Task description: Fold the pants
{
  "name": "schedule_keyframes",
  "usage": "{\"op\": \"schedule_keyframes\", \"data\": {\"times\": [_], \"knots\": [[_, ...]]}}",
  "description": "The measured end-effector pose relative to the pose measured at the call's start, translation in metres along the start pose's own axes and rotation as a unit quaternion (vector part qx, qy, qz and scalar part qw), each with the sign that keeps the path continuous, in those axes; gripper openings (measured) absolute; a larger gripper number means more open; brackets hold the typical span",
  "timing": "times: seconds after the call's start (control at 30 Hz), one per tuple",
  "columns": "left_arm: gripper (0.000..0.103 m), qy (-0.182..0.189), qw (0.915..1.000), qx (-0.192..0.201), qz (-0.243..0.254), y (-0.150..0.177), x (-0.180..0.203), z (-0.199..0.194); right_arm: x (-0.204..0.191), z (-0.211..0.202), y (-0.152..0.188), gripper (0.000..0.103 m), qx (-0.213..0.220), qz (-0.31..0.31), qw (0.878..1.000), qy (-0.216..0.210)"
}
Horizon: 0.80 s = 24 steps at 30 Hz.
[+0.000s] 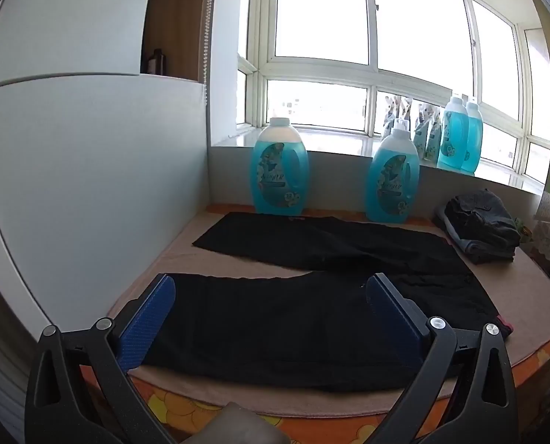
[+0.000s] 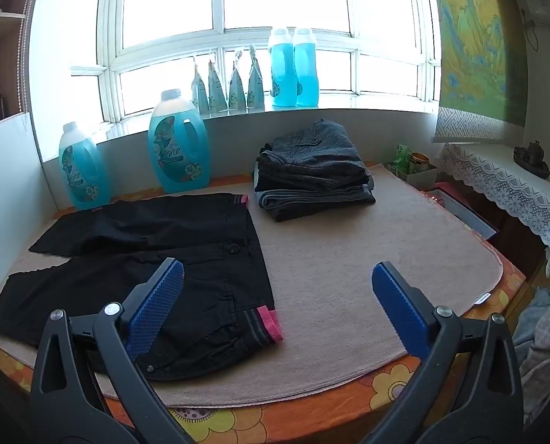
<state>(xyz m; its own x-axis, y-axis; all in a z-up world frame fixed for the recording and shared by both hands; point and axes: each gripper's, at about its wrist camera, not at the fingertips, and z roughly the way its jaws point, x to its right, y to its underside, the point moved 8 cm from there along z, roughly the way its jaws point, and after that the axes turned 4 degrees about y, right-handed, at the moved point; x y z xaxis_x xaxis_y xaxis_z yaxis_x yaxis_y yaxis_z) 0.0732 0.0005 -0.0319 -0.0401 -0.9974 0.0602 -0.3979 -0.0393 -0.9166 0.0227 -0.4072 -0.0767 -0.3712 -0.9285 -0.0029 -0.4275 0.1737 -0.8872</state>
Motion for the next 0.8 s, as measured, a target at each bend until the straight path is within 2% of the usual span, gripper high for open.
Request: {"op": "schedule_keyframes", "data": {"times": [0.1,0.17,0.27,0.37,0.8], "knots": [[0.103,-0.009,1.0,0.0,0.002,0.001,-0.001,-0.001,0.0,-0.001,-0.005,0.103,0.013,-0.001,1.0,-0.007],[0.103,-0.008,0.9998,-0.018,-0.003,0.004,0.001,0.004,-0.003,-0.006,-0.01,0.103,0.022,-0.012,1.0,0.002],[0.103,-0.006,0.9998,-0.018,-0.007,0.005,0.0,0.003,-0.011,-0.011,-0.012,0.103,0.033,-0.018,0.999,0.009],[0.103,0.001,0.9997,-0.023,-0.012,0.006,-0.004,0.006,-0.015,-0.011,-0.014,0.103,0.034,-0.022,0.999,0.014],[0.103,-0.01,0.9995,-0.028,-0.012,0.009,-0.007,0.013,-0.02,-0.012,-0.018,0.103,0.041,-0.031,0.999,0.018]]}}
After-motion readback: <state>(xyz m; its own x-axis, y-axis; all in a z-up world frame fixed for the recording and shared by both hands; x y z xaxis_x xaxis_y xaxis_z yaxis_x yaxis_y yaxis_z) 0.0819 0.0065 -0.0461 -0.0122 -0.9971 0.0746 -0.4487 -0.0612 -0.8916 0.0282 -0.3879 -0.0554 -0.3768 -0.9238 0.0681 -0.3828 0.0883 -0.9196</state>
